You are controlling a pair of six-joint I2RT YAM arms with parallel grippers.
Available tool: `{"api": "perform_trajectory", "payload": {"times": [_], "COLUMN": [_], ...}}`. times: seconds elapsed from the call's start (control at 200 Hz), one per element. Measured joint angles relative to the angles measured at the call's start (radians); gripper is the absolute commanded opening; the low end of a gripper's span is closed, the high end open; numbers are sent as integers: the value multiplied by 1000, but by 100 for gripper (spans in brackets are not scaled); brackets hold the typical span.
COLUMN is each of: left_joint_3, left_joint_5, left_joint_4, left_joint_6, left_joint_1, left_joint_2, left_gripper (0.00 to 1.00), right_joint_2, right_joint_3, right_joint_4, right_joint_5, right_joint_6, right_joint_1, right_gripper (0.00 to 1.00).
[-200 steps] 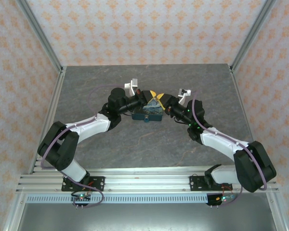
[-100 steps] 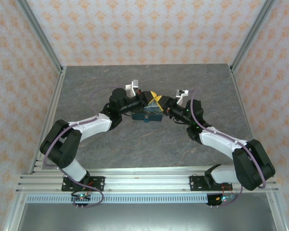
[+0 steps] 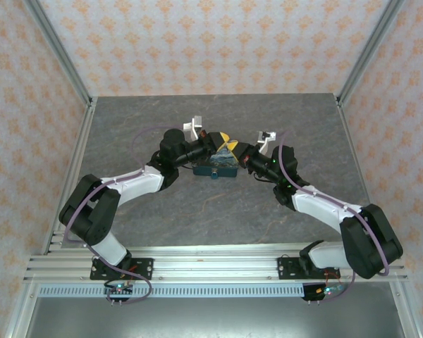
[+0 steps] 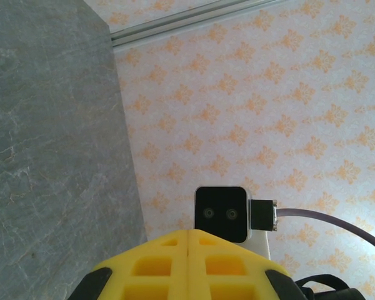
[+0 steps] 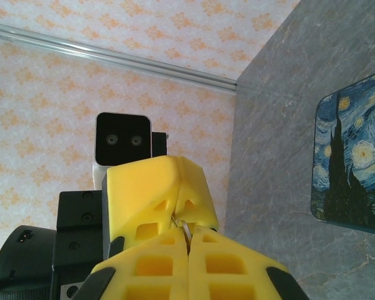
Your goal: Unlock the padlock with the key
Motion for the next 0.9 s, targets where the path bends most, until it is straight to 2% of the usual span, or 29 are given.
{"api": "perform_trajectory", "payload": {"times": [0.21,0.275,0.4,0.621,0.706,0.901], "left_joint_3": [0,0,0,-3,-10,-14], "left_joint_5": [1,1,1,1,1,1], "left_joint_4": [2,2,2,2,2,2], "left_joint_6": [0,0,0,0,0,0], "left_joint_1": [0,-1,-1,-1,-1,-1], "left_joint_2": [0,0,0,0,0,0], "left_gripper": [0,0,0,0,0,0], "right_joint_2": [-7,-11,-16,-17,-17,-10], "right_joint_3": [-4,-8,-9,-9,-9,-9], "right_joint_4": [0,0,0,1,1,9], "right_joint_5": [5,7,17,35,34,26], "right_joint_6": [0,0,0,1,3,5], "right_joint_1": [-2,-3,-6,-14,-14,-14], "right_gripper": [0,12,21,16,21,22]}}
